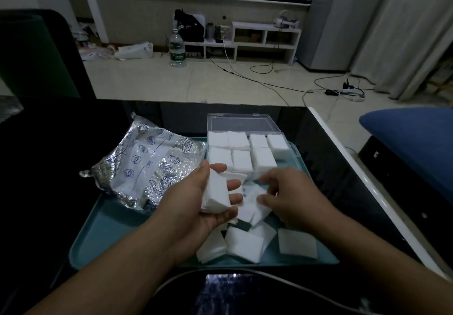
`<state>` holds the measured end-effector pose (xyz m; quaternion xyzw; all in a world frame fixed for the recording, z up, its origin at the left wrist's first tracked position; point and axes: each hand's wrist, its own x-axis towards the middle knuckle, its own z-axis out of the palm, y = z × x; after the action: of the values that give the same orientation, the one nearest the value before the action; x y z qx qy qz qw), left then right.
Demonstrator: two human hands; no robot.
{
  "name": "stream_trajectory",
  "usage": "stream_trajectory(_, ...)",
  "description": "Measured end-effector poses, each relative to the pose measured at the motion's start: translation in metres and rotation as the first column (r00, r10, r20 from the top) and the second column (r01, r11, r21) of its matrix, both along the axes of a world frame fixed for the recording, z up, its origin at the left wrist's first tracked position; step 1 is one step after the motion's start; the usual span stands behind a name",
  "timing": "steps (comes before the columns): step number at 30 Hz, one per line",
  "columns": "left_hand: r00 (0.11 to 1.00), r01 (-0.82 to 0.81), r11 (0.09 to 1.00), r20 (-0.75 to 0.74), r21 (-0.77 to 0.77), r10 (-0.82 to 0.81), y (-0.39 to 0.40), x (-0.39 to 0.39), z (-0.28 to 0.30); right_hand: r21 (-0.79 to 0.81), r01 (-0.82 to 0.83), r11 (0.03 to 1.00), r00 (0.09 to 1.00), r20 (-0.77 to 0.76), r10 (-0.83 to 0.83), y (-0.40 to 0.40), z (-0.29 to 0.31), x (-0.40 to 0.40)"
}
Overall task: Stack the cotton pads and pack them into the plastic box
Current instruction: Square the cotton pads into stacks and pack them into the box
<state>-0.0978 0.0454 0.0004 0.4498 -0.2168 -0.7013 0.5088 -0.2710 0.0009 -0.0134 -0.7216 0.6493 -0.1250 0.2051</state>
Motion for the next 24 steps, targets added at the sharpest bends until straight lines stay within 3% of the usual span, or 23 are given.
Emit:
stream_trajectory(6, 0.999, -0.013, 1.000, 0.042, -0.021, 0.014, 0.000, 0.000, -0.001, 0.004, 0.018, 1.000, 0.948, 0.317, -0.018, 0.002, 0.031, -0.026)
stream_trajectory(11, 0.999, -0.020, 0.999, 0.048, -0.032, 0.021, 0.000, -0.001, 0.000, -0.095, 0.034, 0.995, 0.957, 0.291, -0.005, 0.002, 0.028, -0.033)
stream_trajectory(15, 0.998, -0.029, 0.999, 0.060, -0.032, 0.031, -0.001, -0.002, 0.000, 0.004, 0.032, 0.999, 0.926, 0.377, -0.031, -0.001, 0.014, -0.020)
stream_trajectory(17, 0.998, -0.033, 0.999, 0.061, -0.033, 0.035, -0.001, -0.002, -0.001, 0.071, -0.009, 0.997, 0.969, 0.245, -0.008, -0.004, 0.006, -0.017)
stream_trajectory(20, 0.997, -0.035, 0.999, 0.061, -0.036, 0.037, -0.001, 0.000, -0.002, -0.018, -0.115, 0.993, 0.982, -0.155, 0.111, -0.009, 0.002, -0.022)
stream_trajectory(24, 0.998, -0.035, 0.999, 0.052, -0.040, 0.037, -0.002, 0.000, -0.002, 0.211, -0.199, 0.957, 0.931, -0.266, 0.252, -0.006, 0.010, -0.031)
